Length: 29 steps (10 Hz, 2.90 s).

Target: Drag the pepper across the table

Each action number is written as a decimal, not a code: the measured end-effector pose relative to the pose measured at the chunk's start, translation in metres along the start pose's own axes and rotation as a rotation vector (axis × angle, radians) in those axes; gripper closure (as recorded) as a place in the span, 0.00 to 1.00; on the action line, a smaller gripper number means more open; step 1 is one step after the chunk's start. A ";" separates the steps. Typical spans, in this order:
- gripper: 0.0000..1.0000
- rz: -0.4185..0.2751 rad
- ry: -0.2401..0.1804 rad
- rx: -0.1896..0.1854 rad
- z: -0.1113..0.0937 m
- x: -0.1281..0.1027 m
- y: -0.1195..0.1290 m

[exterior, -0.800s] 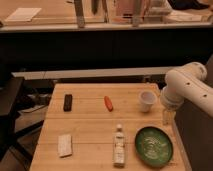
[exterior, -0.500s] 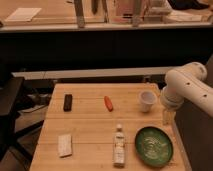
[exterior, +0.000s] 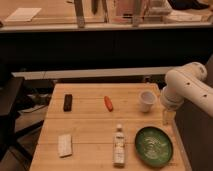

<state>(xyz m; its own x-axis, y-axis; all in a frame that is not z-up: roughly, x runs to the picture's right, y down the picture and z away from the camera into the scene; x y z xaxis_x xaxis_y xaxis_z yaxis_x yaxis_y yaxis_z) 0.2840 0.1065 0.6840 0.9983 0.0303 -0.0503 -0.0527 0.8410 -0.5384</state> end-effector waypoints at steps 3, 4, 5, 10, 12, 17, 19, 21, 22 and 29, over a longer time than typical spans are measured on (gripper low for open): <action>0.20 0.000 0.000 0.000 0.000 0.000 0.000; 0.20 0.000 0.000 0.000 0.000 0.000 0.000; 0.20 0.000 0.000 0.000 0.000 0.000 0.000; 0.20 0.000 0.000 0.000 0.000 0.000 0.000; 0.20 -0.002 0.002 0.000 0.000 0.000 0.000; 0.20 -0.120 0.043 0.038 -0.004 -0.059 -0.022; 0.20 -0.168 0.061 0.051 -0.005 -0.071 -0.029; 0.20 -0.210 0.071 0.060 -0.004 -0.081 -0.033; 0.20 -0.237 0.077 0.067 -0.003 -0.094 -0.036; 0.20 -0.373 0.095 0.104 0.005 -0.141 -0.055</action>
<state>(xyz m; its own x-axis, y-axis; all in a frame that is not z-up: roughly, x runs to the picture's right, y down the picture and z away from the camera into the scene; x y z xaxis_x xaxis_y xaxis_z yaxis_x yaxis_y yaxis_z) 0.1460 0.0584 0.7246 0.9412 -0.3337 0.0523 0.3209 0.8353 -0.4464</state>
